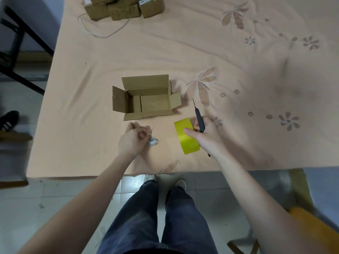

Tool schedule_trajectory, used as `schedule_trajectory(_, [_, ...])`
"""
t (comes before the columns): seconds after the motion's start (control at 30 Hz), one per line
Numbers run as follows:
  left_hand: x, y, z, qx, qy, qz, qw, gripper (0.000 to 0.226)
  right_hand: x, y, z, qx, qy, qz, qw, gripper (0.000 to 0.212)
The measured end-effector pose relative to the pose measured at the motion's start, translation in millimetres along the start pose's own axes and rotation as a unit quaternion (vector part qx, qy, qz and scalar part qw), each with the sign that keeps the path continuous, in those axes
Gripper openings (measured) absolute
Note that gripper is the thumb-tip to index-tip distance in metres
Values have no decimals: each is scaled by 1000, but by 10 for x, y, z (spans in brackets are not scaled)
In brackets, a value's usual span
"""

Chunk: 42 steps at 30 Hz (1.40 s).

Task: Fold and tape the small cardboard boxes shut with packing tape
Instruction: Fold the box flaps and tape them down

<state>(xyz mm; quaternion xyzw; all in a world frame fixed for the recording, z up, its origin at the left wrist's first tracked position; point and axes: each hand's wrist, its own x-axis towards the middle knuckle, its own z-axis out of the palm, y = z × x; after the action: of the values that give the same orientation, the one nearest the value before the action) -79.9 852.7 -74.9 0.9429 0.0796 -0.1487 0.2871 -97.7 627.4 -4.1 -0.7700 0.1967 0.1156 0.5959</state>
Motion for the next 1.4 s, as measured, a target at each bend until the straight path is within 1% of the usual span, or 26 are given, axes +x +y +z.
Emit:
schedule_trajectory(0.1, [-8, 72, 20, 72, 6, 24, 997, 19, -49, -27, 58, -2, -8, -10, 1000, 39])
schedule_trajectory(0.2, [-59, 100, 53, 112, 20, 44, 993, 30, -102, -60, 93, 9, -20, -23, 1000, 40])
schedule_trajectory(0.27, [-68, 107, 48, 115, 28, 23, 993, 44, -135, -76, 100, 18, -28, -33, 999, 40])
schedule_trajectory(0.33, [-37, 117, -18, 110, 33, -27, 993, 58, -167, -89, 101, 27, -35, -47, 998, 40])
schedule_trajectory(0.37, [-25, 121, -61, 115, 27, -38, 992, 60, -180, -93, 101, 30, -37, -58, 997, 40])
schedule_trajectory(0.4, [-33, 135, -108, 119, 14, -35, 992, 56, -192, -99, 104, 29, -37, -69, 996, 39])
schedule_trajectory(0.43, [-60, 159, -157, 107, 7, -19, 994, 46, -203, -109, 103, 27, -36, -81, 996, 39])
schedule_trajectory(0.47, [-109, 189, -201, 71, 10, 9, 997, 32, -213, -119, 103, 26, -34, -93, 995, 39])
schedule_trajectory(0.5, [-177, 223, -243, 14, 20, 44, 999, 20, -223, -126, 101, 28, -34, -104, 994, 39])
schedule_trajectory(0.53, [-254, 269, -291, -49, 35, 85, 995, 13, -230, -135, 100, 30, -34, -112, 993, 39])
schedule_trajectory(0.6, [-392, 397, -414, -167, 51, 153, 973, 18, -238, -168, 99, 32, -36, -127, 991, 39])
schedule_trajectory(0.67, [-483, 542, -554, -246, 35, 195, 949, 29, -242, -215, 112, 37, -40, -142, 988, 40])
schedule_trajectory(0.73, [-515, 660, -656, -250, 26, 229, 940, 39, -246, -266, 142, 40, -43, -150, 987, 41])
schedule_trajectory(0.8, [-513, 747, -719, -234, 30, 248, 939, 34, -252, -309, 181, 38, -47, -153, 986, 42])
schedule_trajectory(0.9, [-490, 805, -743, -246, 45, 231, 940, 19, -257, -354, 239, 31, -50, -155, 986, 41])
schedule_trajectory(1.0, [-444, 802, -734, -279, 62, 191, 939, 5, -264, -373, 301, 23, -45, -164, 985, 41])
schedule_trajectory(1.07, [-425, 796, -723, -281, 76, 167, 942, 11, -279, -380, 353, 23, -47, -170, 984, 40])
schedule_trajectory(1.17, [-422, 738, -698, -244, 110, 139, 954, 21, -311, -357, 444, 5, -79, -151, 985, 35])
schedule_trajectory(1.27, [-415, 631, -683, -208, 134, 109, 963, 23, -337, -283, 543, -34, -109, -108, 988, 37])
schedule_trajectory(1.4, [-404, 501, -635, -175, 128, 61, 974, 23, -319, -230, 652, -39, -137, -84, 986, 40])
